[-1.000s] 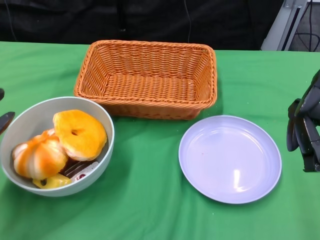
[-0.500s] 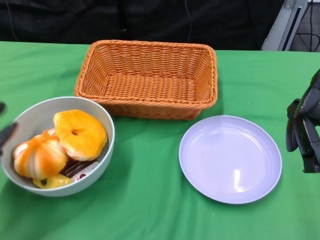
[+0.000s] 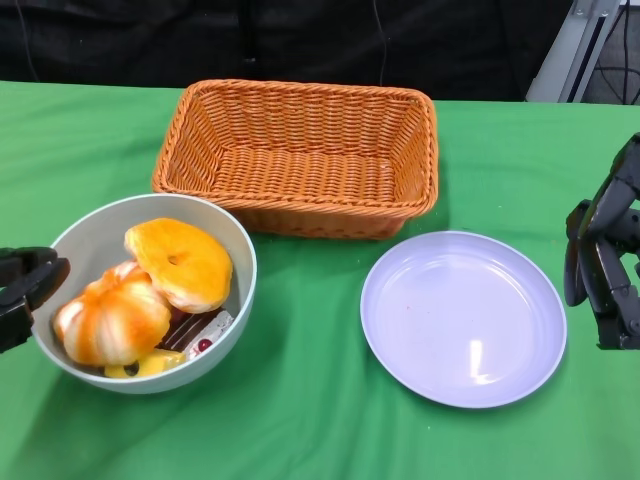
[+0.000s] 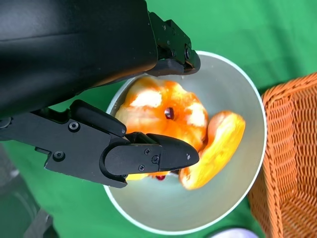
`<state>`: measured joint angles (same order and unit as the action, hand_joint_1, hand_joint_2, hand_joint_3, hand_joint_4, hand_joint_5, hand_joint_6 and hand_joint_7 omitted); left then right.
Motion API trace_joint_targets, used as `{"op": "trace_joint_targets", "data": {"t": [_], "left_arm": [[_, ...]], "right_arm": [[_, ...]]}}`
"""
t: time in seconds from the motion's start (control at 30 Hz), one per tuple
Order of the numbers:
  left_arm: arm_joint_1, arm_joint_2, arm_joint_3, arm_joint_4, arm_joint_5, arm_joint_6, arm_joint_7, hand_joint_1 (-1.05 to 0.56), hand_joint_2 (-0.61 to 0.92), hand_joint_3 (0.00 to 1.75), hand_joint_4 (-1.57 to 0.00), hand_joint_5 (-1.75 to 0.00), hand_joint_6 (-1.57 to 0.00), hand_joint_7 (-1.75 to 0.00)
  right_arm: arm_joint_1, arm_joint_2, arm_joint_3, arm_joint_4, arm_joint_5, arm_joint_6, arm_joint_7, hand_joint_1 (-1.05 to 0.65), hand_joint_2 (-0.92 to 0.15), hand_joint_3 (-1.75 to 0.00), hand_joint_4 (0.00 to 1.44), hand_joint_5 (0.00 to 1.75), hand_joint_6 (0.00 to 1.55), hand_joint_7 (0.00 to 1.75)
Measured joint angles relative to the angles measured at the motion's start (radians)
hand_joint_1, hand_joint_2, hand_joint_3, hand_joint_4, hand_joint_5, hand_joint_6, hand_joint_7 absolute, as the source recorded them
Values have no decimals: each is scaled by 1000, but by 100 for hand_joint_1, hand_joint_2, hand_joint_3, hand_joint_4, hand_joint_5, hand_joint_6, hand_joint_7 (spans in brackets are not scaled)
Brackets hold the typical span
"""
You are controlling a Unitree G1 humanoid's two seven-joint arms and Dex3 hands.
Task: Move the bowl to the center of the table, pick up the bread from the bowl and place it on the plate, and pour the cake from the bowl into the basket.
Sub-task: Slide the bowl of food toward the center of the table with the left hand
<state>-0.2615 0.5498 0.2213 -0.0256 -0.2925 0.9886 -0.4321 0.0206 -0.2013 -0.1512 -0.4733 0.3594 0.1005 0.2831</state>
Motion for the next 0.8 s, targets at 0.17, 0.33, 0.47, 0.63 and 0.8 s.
{"op": "trace_joint_targets", "data": {"t": [0.17,0.33,0.47,0.63,0.8], "left_arm": [[4,9,9,-44,-62,57,-42,-69,92,41,0,0,-11,0],[9,10,12,-80,-92,93,-52,-69,92,39,0,0,-12,-1],[22,18,16,-117,-114,100,-71,-71,92,41,0,0,-12,-1],[50,27,14,-155,-145,102,-98,-70,92,43,0,0,-13,-1],[54,18,37,-205,-189,145,-92,-68,92,41,0,0,-8,0]], "right_arm": [[3,0,2,0,0,-1,0,-26,-35,-142,93,175,66,167],[4,0,2,0,-2,-7,1,-25,-36,-141,92,175,66,167],[5,0,2,0,-5,-9,1,-26,-36,-140,92,175,66,167],[6,0,3,0,-14,-13,5,-26,-38,-139,91,175,66,167],[6,0,5,3,-16,-24,13,-27,-37,-139,91,175,66,168]]}}
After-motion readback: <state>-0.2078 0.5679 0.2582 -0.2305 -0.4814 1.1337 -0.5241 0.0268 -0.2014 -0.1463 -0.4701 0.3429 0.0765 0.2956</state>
